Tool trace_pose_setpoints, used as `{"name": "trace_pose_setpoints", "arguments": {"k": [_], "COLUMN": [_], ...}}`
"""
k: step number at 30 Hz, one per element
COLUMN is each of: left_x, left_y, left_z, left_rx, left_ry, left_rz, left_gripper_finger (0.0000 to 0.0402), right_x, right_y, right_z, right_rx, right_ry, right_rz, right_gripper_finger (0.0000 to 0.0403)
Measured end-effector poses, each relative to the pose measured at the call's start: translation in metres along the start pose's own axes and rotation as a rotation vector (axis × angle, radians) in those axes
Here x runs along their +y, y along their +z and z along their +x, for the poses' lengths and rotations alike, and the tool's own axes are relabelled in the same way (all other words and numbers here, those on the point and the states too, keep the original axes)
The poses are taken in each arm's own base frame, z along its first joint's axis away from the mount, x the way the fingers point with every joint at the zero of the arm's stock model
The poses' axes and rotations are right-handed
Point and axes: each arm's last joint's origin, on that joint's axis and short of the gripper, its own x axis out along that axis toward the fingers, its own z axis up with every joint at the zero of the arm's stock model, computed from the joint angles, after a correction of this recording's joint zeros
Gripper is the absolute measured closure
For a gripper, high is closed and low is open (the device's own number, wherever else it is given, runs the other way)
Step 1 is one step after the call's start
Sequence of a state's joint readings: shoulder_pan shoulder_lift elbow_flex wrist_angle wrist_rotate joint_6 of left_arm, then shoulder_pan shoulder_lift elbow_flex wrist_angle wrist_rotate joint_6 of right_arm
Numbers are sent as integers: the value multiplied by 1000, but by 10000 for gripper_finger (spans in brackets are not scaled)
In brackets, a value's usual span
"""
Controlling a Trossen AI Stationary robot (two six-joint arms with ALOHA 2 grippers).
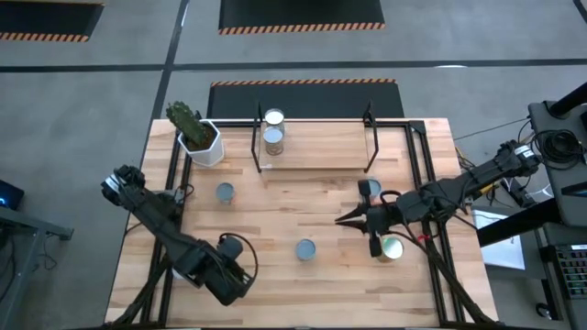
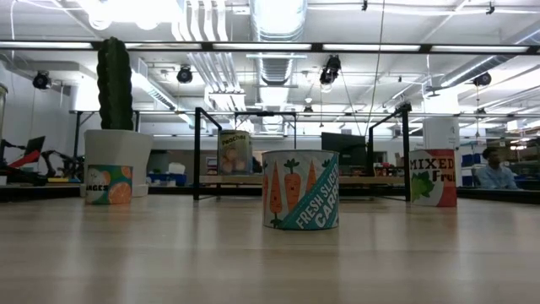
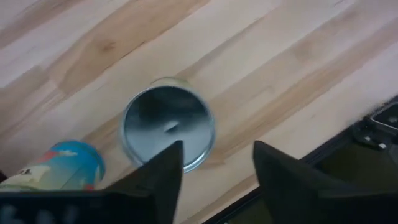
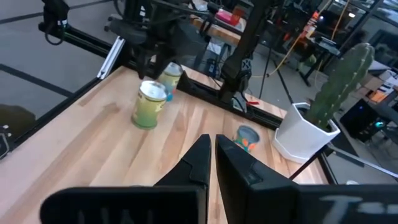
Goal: Pick and place cans onto a shelf
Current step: Put the large canned oranges on the shelf
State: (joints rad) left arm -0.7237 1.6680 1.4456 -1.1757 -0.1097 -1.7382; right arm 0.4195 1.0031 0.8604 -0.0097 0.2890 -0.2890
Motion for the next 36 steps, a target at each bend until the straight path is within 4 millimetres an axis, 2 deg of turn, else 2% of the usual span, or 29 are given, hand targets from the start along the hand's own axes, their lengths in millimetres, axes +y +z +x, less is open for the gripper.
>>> {"name": "trace_pose_setpoints", "arguments": {"k": [7,12,21,36], "left_x": [2,0,1,0], "left_y": [-3,-6,-8,-9], "left_z": [2,16,31,42], "left_rx": [-39,-49,-54,-62], "left_ry": [20,74,182,227], "left_rz": [-21,-10,-10,-6], "left_gripper_finger": [106,59,51,62], "right_x": [1,1,1,1], "right_y": [0,0,-1,-1], "right_z": [0,0,0,0], "right_rx": [0,1,5,11], "right_ry": [2,2,3,5], "right_rz": [0,0,6,10], "right_gripper_finger": [390,390,390,390]}}
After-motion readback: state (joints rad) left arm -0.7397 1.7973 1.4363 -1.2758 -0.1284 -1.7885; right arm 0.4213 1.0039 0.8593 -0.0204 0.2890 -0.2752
